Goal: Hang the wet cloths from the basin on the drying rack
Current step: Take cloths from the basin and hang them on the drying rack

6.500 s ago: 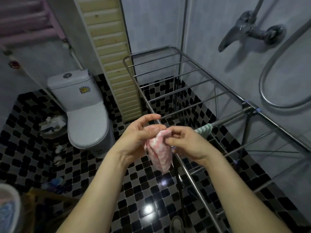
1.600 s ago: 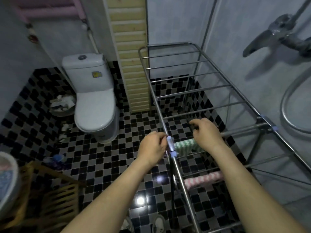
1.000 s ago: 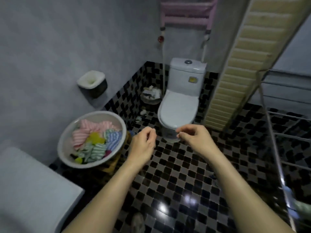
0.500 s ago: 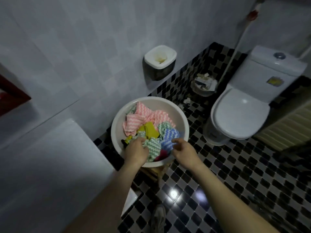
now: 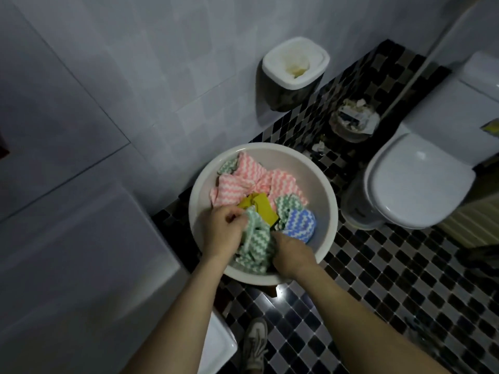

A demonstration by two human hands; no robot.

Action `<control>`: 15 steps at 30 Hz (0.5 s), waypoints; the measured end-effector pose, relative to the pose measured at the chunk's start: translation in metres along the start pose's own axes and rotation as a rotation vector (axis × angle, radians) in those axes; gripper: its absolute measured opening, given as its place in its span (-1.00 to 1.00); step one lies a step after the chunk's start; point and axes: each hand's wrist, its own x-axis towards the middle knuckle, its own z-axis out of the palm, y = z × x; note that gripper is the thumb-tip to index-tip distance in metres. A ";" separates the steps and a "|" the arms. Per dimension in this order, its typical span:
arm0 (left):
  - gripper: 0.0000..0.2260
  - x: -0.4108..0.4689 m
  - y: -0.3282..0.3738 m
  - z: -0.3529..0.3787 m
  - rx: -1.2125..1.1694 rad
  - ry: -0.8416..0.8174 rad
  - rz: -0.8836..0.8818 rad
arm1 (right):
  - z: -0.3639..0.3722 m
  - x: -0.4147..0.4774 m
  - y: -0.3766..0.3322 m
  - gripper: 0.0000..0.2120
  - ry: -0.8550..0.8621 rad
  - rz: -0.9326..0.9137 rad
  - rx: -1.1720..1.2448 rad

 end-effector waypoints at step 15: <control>-0.57 0.049 -0.013 0.056 0.475 -0.183 -0.088 | -0.060 0.001 0.042 -0.84 0.470 0.134 0.808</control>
